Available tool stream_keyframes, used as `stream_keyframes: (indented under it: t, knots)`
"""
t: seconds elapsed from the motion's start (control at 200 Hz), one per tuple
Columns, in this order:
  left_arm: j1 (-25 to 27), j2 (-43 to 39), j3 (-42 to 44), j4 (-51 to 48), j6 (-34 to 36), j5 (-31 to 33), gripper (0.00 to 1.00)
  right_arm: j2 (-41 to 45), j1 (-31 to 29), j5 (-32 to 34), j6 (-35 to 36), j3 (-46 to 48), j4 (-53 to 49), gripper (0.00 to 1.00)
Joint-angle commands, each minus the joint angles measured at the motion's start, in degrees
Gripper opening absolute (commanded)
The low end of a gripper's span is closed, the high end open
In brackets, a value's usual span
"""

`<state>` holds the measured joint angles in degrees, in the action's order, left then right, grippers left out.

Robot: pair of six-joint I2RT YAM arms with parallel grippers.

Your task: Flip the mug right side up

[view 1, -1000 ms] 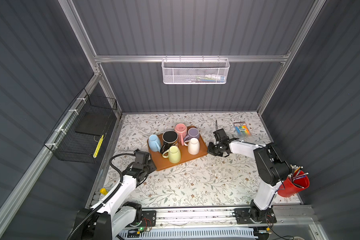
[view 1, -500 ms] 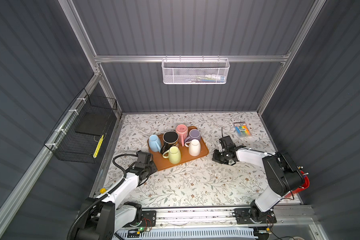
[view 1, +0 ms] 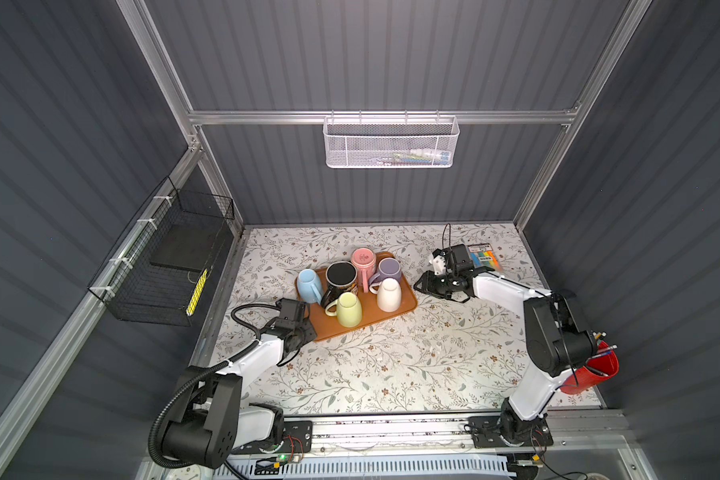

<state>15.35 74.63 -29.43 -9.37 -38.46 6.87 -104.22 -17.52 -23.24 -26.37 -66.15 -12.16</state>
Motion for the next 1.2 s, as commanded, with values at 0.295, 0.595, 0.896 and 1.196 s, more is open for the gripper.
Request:
stream_keyframes:
  t: [0.295,0.595,0.896,1.196]
  knots:
    - [0.1,5.5,-3.7,1.9,0.2,2.7,0.28,-9.9,-0.4,-2.4,2.5,-9.1,-6.0,0.30]
    - [0.1,8.2,-3.7,4.0,0.0,2.2,0.23,-13.2,-3.5,1.4,1.9,-12.4,-9.8,0.21]
    - [0.1,8.6,-3.2,4.7,-0.3,1.7,0.17,-14.0,-4.7,2.9,1.8,-14.0,-12.8,0.18]
    - [0.1,8.1,-2.3,4.9,-0.2,1.7,0.13,-9.6,-2.3,2.9,2.8,-13.6,-13.9,0.31]
